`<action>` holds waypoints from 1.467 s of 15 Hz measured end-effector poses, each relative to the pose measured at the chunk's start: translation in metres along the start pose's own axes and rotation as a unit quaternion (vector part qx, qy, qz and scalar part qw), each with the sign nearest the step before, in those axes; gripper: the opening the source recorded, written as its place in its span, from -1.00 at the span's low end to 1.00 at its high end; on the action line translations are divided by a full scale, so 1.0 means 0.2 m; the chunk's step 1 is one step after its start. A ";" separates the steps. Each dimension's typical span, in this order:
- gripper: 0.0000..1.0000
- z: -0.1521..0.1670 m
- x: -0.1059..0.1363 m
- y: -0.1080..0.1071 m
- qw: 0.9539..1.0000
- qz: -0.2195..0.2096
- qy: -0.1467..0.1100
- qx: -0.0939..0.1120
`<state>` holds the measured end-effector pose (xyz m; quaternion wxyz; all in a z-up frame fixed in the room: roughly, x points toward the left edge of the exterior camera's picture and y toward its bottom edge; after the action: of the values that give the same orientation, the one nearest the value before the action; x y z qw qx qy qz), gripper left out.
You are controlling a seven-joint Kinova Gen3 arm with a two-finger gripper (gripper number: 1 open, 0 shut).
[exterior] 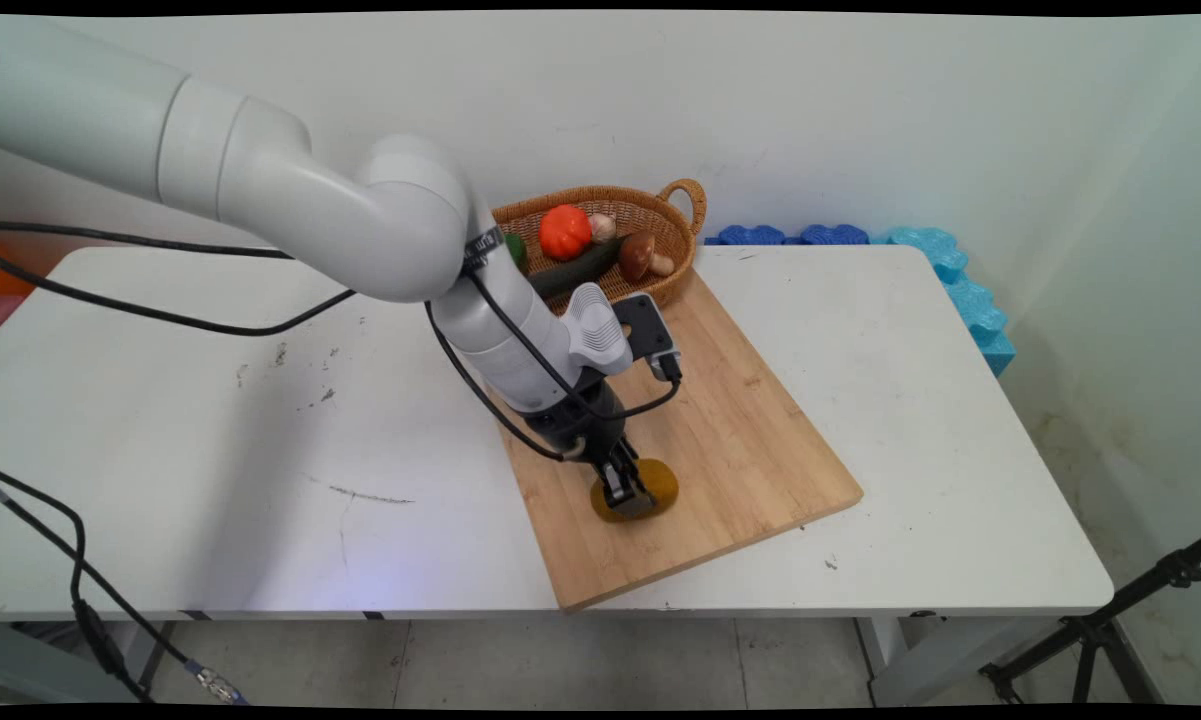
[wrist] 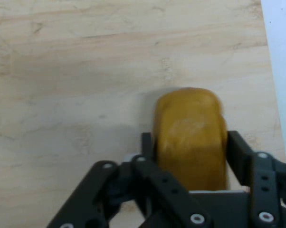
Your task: Place the picked object in the vegetable basket
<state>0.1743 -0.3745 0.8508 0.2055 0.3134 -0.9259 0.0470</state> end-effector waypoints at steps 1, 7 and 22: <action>-1.00 0.01 0.00 0.00 1.000 0.001 -0.001 -0.001; -1.00 -0.03 0.05 -0.02 1.000 -0.001 0.004 -0.002; -1.00 -0.54 0.33 -0.55 0.991 -0.103 0.056 0.063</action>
<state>0.2301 -0.4758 0.9708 0.2405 0.4161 -0.8710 0.1016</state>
